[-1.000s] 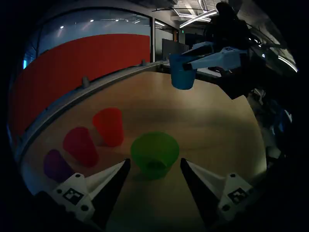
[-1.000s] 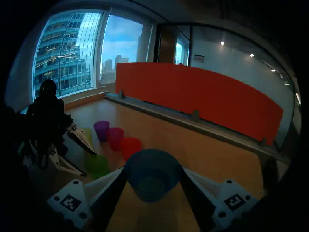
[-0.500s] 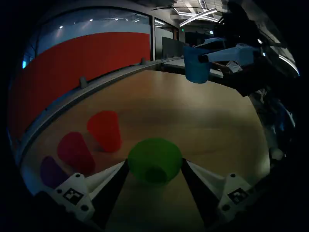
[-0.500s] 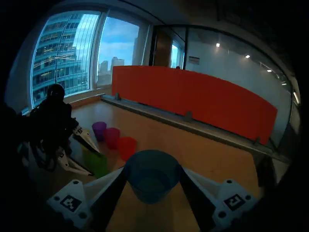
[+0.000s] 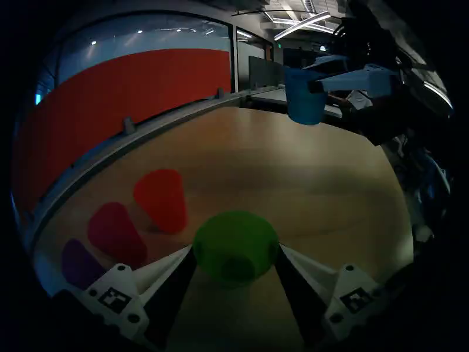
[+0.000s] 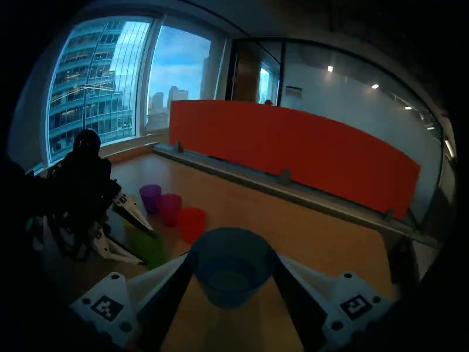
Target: Pour water
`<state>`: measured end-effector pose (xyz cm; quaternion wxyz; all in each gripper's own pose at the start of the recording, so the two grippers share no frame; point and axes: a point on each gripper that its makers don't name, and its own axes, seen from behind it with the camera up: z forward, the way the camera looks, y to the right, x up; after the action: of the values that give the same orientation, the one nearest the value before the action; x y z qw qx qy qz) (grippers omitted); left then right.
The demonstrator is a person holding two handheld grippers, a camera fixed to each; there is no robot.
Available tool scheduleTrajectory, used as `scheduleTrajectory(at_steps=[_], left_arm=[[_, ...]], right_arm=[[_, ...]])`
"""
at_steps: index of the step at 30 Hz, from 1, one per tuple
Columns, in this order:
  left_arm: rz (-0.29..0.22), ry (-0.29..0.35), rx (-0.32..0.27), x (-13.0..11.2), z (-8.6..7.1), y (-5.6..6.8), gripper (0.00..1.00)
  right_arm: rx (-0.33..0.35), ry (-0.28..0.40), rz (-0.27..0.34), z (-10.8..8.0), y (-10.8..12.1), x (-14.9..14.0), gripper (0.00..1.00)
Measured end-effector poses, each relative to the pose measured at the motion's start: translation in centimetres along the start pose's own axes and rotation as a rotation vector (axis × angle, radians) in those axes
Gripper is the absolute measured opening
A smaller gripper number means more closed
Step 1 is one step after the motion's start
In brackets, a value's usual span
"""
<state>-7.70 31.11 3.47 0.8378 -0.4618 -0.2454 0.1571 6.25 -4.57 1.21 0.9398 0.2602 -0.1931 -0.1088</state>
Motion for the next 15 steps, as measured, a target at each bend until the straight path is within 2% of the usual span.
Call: scheduleTrajectory(at_steps=[6, 15], left_arm=[[-0.008, 0.015, -0.008, 0.3, -0.4, 0.1, 0.87], [-0.028, 0.073, 0.008, 2.2, -2.9, -0.5, 0.87]], right_arm=[[0.0, 0.004, -0.001, -0.2, -0.1, 0.3, 0.93], [0.002, 0.026, 0.002, -0.5, -0.7, 1.2, 0.93]])
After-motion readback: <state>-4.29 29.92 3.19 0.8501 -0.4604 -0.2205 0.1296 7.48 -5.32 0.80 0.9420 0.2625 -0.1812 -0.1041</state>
